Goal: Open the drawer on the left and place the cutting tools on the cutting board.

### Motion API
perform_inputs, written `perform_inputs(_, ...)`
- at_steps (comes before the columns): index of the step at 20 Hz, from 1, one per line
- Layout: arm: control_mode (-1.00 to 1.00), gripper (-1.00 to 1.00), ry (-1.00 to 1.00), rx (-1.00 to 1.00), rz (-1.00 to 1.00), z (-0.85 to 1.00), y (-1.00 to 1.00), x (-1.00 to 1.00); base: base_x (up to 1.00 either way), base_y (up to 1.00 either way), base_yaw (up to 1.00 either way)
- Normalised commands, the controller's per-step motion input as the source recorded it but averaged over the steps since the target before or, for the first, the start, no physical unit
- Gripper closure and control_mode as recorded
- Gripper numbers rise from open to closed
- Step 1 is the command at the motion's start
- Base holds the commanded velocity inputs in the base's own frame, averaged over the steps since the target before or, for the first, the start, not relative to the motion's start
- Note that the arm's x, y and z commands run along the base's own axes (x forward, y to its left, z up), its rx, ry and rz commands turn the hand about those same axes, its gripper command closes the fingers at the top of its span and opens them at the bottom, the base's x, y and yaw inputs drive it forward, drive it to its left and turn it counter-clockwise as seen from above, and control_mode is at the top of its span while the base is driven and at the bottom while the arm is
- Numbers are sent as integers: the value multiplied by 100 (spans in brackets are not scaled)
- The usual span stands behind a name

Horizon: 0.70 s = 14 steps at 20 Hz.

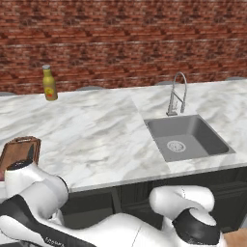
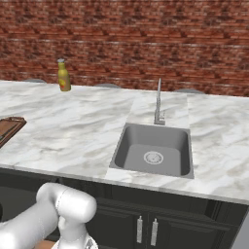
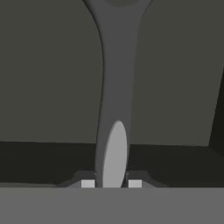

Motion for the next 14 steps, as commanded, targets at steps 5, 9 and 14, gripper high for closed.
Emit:
perform_inputs(5,-100,100,-1,-5,-3,80,-69,35,0,0,0)
perform_inputs(9,-100,100,-2,-6,-2,69,-68,46,0,0,0)
perform_inputs(14,-100,100,0,-3,0,60,-44,88,0,0,0)
